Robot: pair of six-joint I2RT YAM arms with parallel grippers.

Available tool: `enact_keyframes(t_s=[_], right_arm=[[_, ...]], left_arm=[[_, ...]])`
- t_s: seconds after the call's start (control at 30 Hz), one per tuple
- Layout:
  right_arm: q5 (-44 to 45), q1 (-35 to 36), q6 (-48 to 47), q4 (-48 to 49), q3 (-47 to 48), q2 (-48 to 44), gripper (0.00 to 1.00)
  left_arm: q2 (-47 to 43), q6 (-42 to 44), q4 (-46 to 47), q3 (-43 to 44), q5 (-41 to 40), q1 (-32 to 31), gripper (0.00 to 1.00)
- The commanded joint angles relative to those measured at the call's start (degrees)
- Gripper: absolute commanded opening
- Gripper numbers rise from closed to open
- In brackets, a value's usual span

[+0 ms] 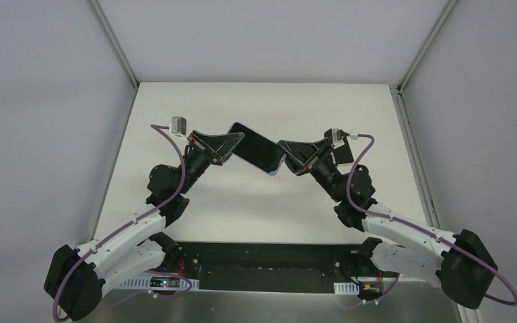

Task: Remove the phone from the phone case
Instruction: Remove the phone case from the phone.

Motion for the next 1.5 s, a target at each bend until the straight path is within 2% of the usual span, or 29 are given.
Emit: enact_keyframes(t_s=[0.0,0.1,0.2,0.43,0.67,0.87,1.0,1.1,1.37,1.47], right_arm=[[-2.7,1.2,2.4,11.0,4.4,-2.8,0.31],[-2.0,1.2,1.6,9.2,4.2,-3.2,0.36],[-1.1,1.2,0.4,6.5,4.0,-4.1,0.36],[-1.3,1.1,-1.1,0.9,4.7,-5.1,0.29],[-1.4,1.2,0.0,4.2,4.5,-4.2,0.20],[-2.7,1.2,3.6,9.2,5.9,-1.7,0.21],[-2.6,1.1,1.9,7.5,6.7,-2.7,0.32],[-1.4,1.2,0.6,4.4,6.2,-4.1,0.35],[0.1,1.1,-2.2,-1.2,5.7,-5.9,0.28],[3.1,1.2,-3.5,-2.8,5.0,-6.9,0.25]], left_arm=[[0.5,3.0,-4.0,-1.5,-0.8,-0.4,0.00],[0.3,2.7,-4.0,-1.5,-0.5,-0.4,0.00],[0.0,2.4,-4.0,-1.6,-0.5,-0.5,0.00],[-0.7,2.4,-4.0,-2.0,-1.0,-0.5,0.00],[0.0,2.4,-4.0,-2.1,-1.0,-0.5,0.00],[1.2,2.5,-4.0,-1.7,-0.6,-0.5,0.00],[1.2,2.5,-4.0,-1.6,-0.6,-0.6,0.00],[0.9,2.5,-4.0,-1.6,-0.8,-0.6,0.00],[0.3,2.6,-4.0,-1.9,-1.0,-0.6,0.00],[0.0,2.6,-4.0,-2.1,-1.1,-0.6,0.00]])
